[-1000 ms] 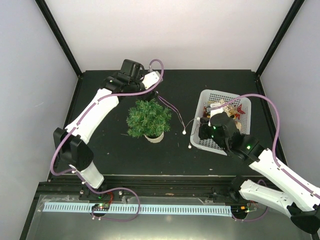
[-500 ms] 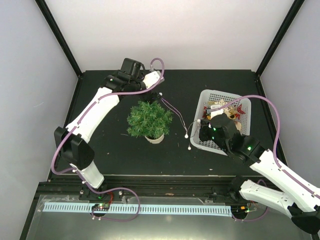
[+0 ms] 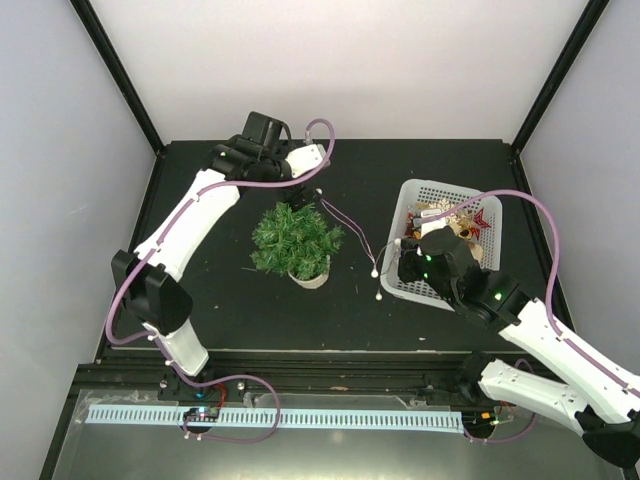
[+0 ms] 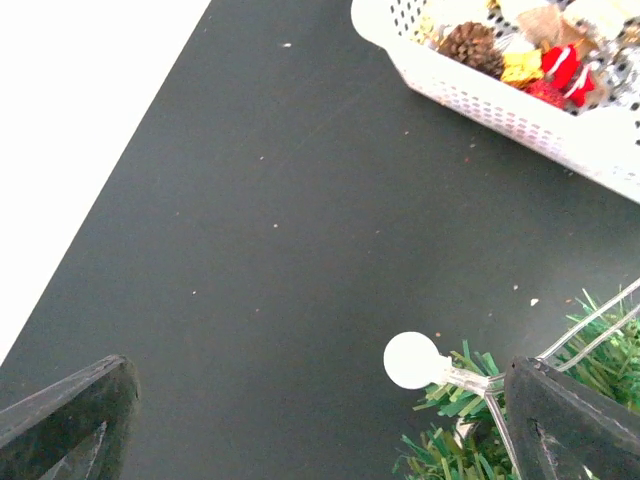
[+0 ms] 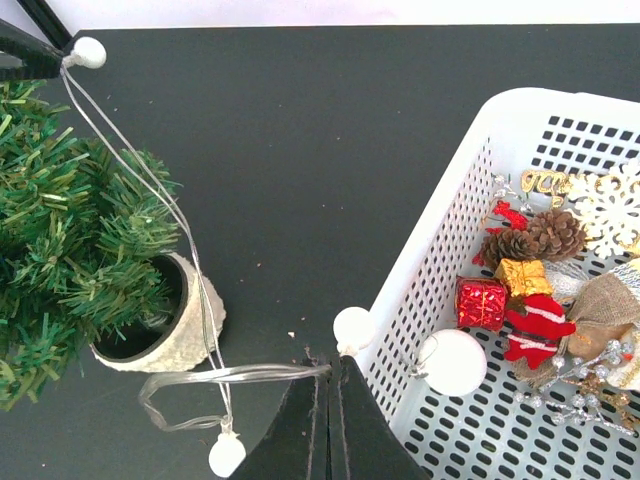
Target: Decorate the small christmas tree
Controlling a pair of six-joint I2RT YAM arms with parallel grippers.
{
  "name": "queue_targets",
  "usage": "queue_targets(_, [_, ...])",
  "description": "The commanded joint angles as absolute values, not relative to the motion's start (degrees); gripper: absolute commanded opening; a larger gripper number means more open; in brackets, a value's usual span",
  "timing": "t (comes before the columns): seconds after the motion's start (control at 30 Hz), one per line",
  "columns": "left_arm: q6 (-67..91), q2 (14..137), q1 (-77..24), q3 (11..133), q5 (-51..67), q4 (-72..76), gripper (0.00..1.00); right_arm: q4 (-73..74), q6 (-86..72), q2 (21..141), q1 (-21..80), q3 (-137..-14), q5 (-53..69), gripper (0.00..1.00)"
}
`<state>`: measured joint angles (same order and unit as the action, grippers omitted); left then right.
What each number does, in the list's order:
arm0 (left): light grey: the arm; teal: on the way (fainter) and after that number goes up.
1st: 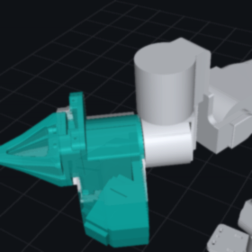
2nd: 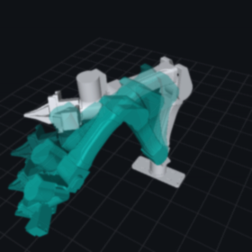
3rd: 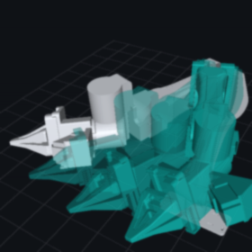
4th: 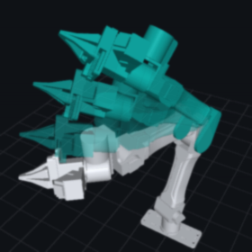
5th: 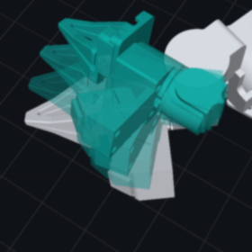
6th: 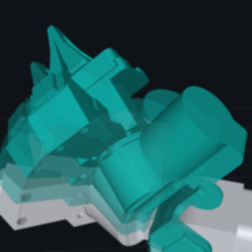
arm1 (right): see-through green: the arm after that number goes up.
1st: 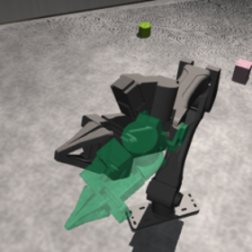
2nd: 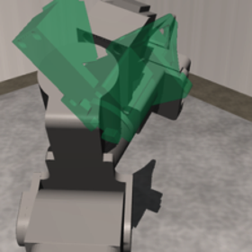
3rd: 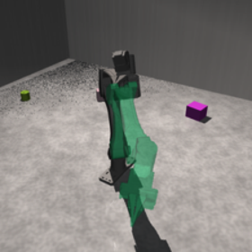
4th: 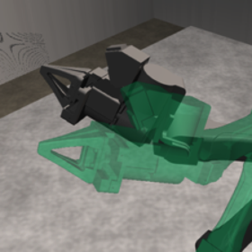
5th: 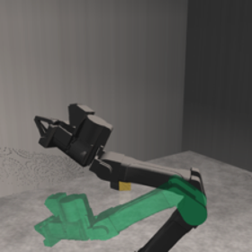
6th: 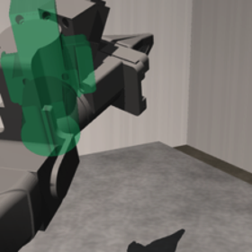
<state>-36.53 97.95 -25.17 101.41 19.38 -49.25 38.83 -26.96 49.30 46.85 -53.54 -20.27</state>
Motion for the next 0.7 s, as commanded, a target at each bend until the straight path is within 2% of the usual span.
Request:
queue_targets(0.0, [-39.3,99.0,-24.9,103.6,15.4,-49.5,0.99,37.1,-27.0,49.4,47.2,-53.8,-20.9,0.01])
queue_targets(0.2, [-44.4,98.5,-24.9,103.5,14.3,-49.8,0.98,36.3,-26.9,50.0,47.1,-54.8,-22.1,0.01])
queue_targets(0.4, [-49.8,99.0,-24.9,103.3,15.5,-48.9,0.93,35.9,-27.5,51.2,47.2,-57.4,-26.5,0.01])
queue_targets(0.67, [-53.4,101.4,-24.6,103.7,14.2,-45.6,0.93,34.9,-26.5,55.4,47.0,-63.2,-31.5,0.01])
